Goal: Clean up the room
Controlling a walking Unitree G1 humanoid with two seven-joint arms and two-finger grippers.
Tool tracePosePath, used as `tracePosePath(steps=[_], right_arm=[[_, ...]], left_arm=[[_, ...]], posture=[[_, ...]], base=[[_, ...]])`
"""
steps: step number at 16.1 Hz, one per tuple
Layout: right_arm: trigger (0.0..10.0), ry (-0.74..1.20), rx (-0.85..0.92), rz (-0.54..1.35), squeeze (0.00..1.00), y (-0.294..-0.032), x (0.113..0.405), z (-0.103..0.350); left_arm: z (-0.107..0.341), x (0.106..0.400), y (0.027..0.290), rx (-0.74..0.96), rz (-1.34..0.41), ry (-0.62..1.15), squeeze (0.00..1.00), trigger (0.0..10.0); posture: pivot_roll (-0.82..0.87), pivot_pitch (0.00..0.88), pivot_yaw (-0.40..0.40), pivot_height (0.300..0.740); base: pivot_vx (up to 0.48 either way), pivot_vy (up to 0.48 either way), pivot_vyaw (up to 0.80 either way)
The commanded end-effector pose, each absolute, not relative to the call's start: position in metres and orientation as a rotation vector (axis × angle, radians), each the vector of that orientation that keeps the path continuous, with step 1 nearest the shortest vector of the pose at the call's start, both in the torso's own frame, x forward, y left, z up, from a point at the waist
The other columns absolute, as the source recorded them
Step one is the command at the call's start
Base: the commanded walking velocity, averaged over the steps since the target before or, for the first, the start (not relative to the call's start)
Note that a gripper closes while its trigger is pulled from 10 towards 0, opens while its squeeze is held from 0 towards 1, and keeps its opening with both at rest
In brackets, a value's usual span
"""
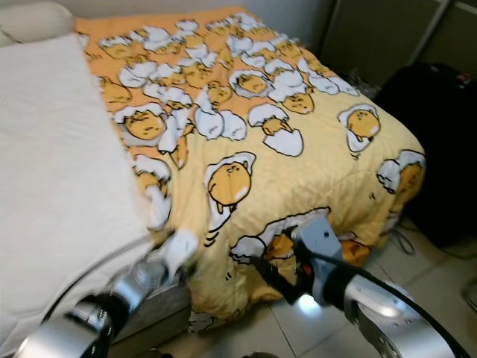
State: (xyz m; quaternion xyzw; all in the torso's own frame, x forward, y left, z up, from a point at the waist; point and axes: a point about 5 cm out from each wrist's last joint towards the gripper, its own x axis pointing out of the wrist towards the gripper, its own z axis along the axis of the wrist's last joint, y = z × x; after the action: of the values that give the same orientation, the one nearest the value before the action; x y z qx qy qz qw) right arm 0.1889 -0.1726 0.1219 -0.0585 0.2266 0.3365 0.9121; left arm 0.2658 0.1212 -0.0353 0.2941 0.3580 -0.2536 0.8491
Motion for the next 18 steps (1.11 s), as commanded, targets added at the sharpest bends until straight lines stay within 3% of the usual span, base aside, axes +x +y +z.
tracePosePath(steps=[1, 4, 7, 10, 12, 15, 17, 18], right_arm=[[10.0, 0.494, -0.125, 0.698, 0.00, -0.175, 0.187, 0.124], [10.0, 0.682, -0.228, 0.814, 0.00, -0.183, 0.176, 0.107], [10.0, 0.647, -0.215, 0.744, 0.00, -0.192, 0.184, 0.107], [10.0, 0.583, -0.149, 0.712, 0.00, -0.198, 0.190, 0.103], [10.0, 0.528, -0.120, 0.705, 0.00, -0.202, 0.198, 0.105], [10.0, 0.454, -0.060, 0.640, 0.00, -0.207, 0.211, 0.105], [10.0, 0.411, -0.051, 0.528, 0.00, -0.207, 0.224, 0.096], [10.0, 0.337, -0.033, 0.334, 0.00, -0.206, 0.240, 0.090]], left_arm=[[-0.053, 0.243, 0.127, 0.633, -0.602, 0.886, 0.00, 10.0], [-0.064, 0.226, 0.133, 0.685, -0.707, 0.979, 0.00, 10.0], [-0.057, 0.235, 0.144, 0.664, -0.674, 0.939, 0.00, 10.0], [-0.024, 0.258, 0.144, 0.444, -0.706, 0.661, 0.00, 10.0], [0.023, 0.275, 0.151, 0.229, -0.616, 0.433, 0.00, 10.0], [0.082, 0.290, 0.161, 0.053, -0.477, 0.174, 0.00, 10.0], [0.108, 0.297, 0.171, -0.012, -0.353, 0.065, 0.00, 10.0], [0.116, 0.291, 0.180, 0.026, -0.240, 0.040, 0.00, 10.0]], posture=[[-0.29, 0.083, -0.049, 0.740], [-0.25, 0.057, -0.043, 0.740], [-0.20, 0.015, -0.017, 0.740], [-0.14, 0.000, 0.027, 0.740], [-0.11, 0.000, 0.039, 0.740], [-0.05, 0.000, 0.030, 0.740], [-0.01, 0.000, 0.020, 0.740], [0.00, 0.000, 0.014, 0.740]], base=[[0.000, 0.000, 0.00], [0.000, 0.000, 0.00], [0.000, 0.000, 0.00], [0.000, 0.000, 0.00], [0.000, 0.000, 0.00], [0.000, 0.000, 0.00], [0.000, 0.000, 0.00], [0.000, 0.000, 0.00]])
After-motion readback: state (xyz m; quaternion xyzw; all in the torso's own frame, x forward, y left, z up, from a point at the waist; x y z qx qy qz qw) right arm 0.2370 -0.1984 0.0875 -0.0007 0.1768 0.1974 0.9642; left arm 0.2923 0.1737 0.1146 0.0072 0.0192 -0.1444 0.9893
